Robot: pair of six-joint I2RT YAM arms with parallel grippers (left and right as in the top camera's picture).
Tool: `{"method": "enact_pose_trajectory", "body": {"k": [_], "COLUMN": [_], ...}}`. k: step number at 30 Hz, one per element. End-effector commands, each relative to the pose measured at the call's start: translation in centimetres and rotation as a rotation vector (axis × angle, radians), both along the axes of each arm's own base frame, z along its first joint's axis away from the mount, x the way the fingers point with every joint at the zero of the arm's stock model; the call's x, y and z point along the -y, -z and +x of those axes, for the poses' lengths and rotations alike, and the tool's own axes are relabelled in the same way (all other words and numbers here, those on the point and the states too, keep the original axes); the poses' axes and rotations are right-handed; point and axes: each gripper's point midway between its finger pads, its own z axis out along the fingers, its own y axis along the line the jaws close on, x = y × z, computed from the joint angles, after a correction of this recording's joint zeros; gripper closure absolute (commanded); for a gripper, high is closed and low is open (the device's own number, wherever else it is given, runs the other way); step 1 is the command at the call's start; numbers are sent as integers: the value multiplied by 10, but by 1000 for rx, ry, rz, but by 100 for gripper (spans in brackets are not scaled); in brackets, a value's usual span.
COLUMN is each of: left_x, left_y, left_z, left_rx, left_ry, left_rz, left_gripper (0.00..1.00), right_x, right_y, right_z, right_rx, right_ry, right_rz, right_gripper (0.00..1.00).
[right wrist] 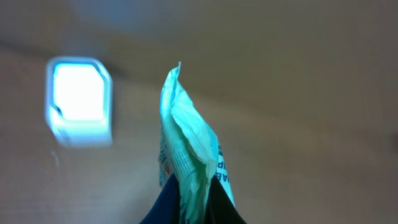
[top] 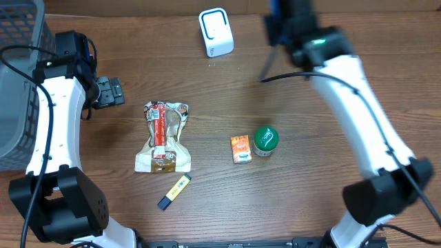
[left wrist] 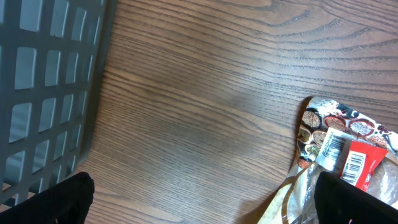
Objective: Scan the item barcode
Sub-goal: 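Move the pack to the right table edge and release it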
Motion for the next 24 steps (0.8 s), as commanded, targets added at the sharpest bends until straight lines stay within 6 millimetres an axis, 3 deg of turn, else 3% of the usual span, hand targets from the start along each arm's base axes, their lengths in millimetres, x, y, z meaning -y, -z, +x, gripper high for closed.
{"method": "enact_pose_trajectory", "body": {"k": [1,8,10,14,20,23,24], "left_x": [0,0,0,0,0,0,0], "left_y": [-1,-1,-1,-1,-1,-1,-1], "left_z": [1,1,1,1,1,1,1], "left_rx": [-1,-1,-1,-1,-1,-1,-1], "left_ry": [16,16,16,16,16,16,16], "left_rz": [3,3,3,3,3,3,3], "left_gripper": [0,0,0,0,0,0,0], "right_x": [45,153,173,200,231,238,239], "right_y": [41,131,152,188,223,228,228], "right_z": [-23,-106,-120,-135,-153,-150,-148], "right_rx": [-218,-665,-716,-753,-757,-729,-718], "right_ry": [83,369,440,513,604,615,613], "right_rz": [87,182,238,339,388,393,392], "right_gripper": [92,91,92,92,89,72,58]}}
